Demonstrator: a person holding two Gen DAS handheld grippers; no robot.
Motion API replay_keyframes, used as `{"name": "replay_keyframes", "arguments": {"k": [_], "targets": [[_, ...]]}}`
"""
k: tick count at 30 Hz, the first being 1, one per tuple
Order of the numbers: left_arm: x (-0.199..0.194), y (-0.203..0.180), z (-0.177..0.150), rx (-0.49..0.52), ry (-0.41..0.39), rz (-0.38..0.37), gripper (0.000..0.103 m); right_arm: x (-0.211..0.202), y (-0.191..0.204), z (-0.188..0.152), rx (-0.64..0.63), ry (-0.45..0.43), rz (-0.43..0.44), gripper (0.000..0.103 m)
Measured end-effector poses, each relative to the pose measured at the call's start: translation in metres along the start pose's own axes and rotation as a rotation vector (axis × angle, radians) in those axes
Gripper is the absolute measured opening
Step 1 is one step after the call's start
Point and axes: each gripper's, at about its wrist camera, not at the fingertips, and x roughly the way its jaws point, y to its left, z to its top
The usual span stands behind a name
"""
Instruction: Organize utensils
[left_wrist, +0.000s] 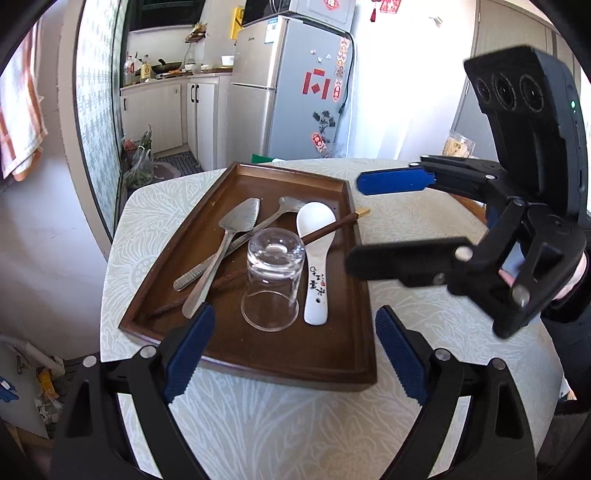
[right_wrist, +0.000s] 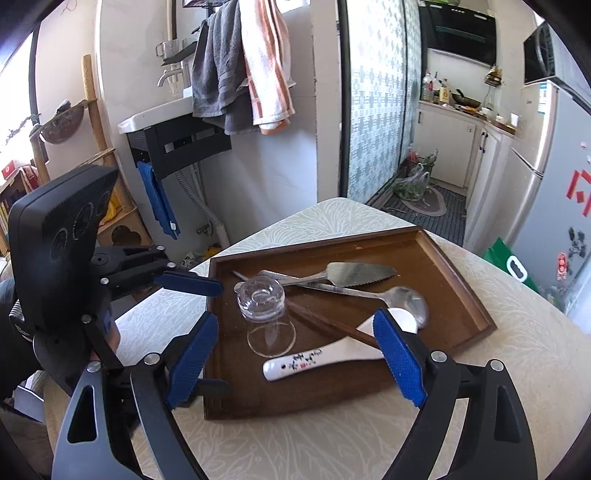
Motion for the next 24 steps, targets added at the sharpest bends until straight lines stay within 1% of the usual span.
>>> {"name": "replay_keyframes", "arguments": {"k": [1,3,4,5,8,10,11,13,14,17,20,24], "targets": [[-0.005,-0.002,-0.002,-0.012,-0.01,0.012,0.091,-0.007,0.0,-0.003,0.015,-0.01,-0.019,0.088],[-0.017,-0.006,-0.007,-0.018,-0.05,0.06,0.091,-0.021,-0.001,-0.008,0.054,-0.035,-0.075,0.089],[-0.024,-0.009,-0.011,-0.018,-0.079,0.099,0.091,-0.029,0.0,-0.013,0.074,-0.058,-0.103,0.089],[-0.029,-0.012,-0.013,-0.021,-0.102,0.122,0.091,-0.039,0.003,-0.019,0.088,-0.085,-0.134,0.089],[-0.045,-0.022,-0.025,-0.038,-0.17,0.173,0.091,-0.056,0.019,-0.035,0.079,-0.135,-0.23,0.091],[-0.049,-0.028,-0.031,-0.052,-0.18,0.203,0.095,-0.067,0.034,-0.045,0.06,-0.17,-0.277,0.093],[-0.049,-0.03,-0.032,-0.056,-0.182,0.219,0.096,-0.073,0.042,-0.051,0.059,-0.187,-0.297,0.095],[-0.051,-0.036,-0.038,-0.06,-0.183,0.28,0.096,-0.08,0.05,-0.058,0.08,-0.207,-0.323,0.099],[-0.054,-0.041,-0.041,-0.058,-0.201,0.305,0.096,-0.083,0.053,-0.06,0.091,-0.211,-0.329,0.1],[-0.063,-0.054,-0.049,-0.03,-0.241,0.329,0.096,-0.096,0.065,-0.071,0.134,-0.218,-0.353,0.1],[-0.073,-0.063,-0.057,-0.02,-0.269,0.329,0.096,-0.107,0.075,-0.081,0.146,-0.243,-0.387,0.1],[-0.081,-0.069,-0.061,-0.019,-0.271,0.345,0.096,-0.11,0.078,-0.094,0.192,-0.239,-0.413,0.1]]}}
